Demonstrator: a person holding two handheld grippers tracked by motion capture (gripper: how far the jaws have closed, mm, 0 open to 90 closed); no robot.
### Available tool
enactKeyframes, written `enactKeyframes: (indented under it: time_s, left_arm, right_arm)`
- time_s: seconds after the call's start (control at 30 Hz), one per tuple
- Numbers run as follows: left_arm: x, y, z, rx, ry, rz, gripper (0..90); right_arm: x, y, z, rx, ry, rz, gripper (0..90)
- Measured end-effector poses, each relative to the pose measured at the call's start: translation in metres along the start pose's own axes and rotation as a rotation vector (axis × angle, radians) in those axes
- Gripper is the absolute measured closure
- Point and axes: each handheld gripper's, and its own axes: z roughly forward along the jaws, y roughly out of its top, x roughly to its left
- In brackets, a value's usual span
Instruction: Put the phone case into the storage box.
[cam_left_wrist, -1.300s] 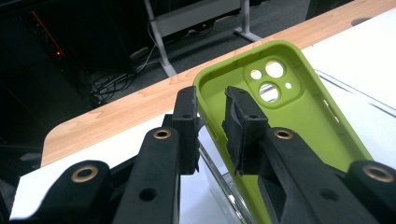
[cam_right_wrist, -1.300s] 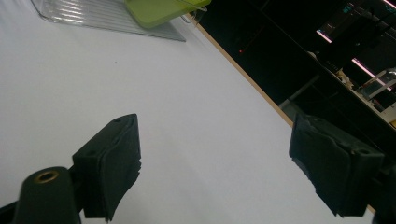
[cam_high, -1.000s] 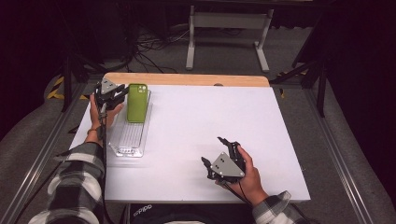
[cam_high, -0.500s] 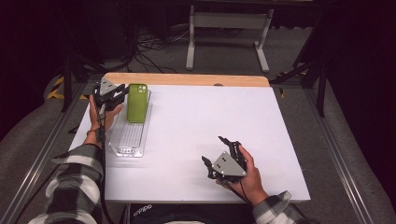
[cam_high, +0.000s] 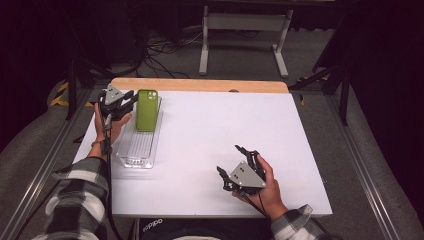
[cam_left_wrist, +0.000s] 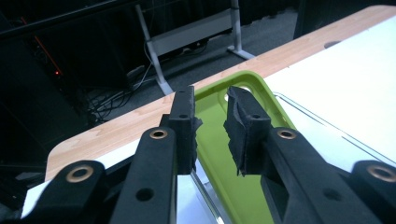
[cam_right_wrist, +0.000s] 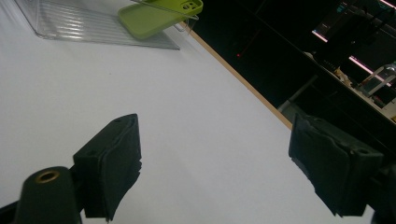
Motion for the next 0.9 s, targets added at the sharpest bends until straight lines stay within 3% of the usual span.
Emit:
enactKeyframes:
  time_s: [0.5,0.9]
  left_arm:
    - [-0.011,0.002,-0.013,-0.044,-0.016,0.031,70.2]
    - [-0.019,0.002,-0.02,-0.079,-0.049,0.028,65.7]
  right_arm:
    - [-0.002,0.0,-0.001,-0.006,-0.004,0.011,17.4]
    - [-0.004,0.0,-0.001,-0.008,-0.002,0.027,17.4]
